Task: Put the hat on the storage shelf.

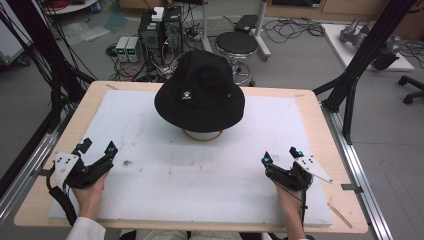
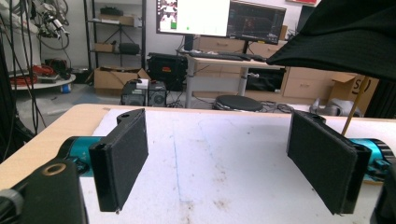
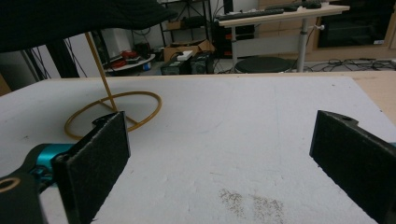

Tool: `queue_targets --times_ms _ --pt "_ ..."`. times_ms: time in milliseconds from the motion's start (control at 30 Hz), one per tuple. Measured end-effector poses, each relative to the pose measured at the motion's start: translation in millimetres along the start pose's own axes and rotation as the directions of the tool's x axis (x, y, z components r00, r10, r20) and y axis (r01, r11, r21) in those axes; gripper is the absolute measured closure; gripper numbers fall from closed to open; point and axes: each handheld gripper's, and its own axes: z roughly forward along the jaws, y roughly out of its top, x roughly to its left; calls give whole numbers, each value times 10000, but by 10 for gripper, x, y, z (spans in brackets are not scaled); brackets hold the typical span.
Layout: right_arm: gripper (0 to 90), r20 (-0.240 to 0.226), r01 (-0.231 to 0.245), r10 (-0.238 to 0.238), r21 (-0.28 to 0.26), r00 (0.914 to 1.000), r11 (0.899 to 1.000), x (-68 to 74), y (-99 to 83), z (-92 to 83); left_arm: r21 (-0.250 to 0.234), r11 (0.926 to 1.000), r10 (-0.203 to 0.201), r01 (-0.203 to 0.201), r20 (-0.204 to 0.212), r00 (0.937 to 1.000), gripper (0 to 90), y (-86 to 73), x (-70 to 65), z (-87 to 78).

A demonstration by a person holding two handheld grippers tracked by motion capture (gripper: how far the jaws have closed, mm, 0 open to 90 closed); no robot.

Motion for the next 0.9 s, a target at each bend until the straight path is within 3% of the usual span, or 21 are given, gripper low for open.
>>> queue_targets --times_ms 133,433,567,900 --pt "40 -27 37 -37 16 10000 10000 5 0 -3 -114 9998 131 -131 35 9999 223 -5 -6 -19" --pt "41 -50 -29 30 60 10000 10000 7 -1 1 52 10000 0 -1 133 9999 211 -14 -1 -15" --pt "41 -71 21 -20 71 10000 10000 4 -2 7 75 9993 -376 374 214 9991 211 -10 21 -23" --pt "41 -56 -38 38 92 10000 10000 0 -3 12 229 9992 -324 318 239 9992 211 -25 22 -28"
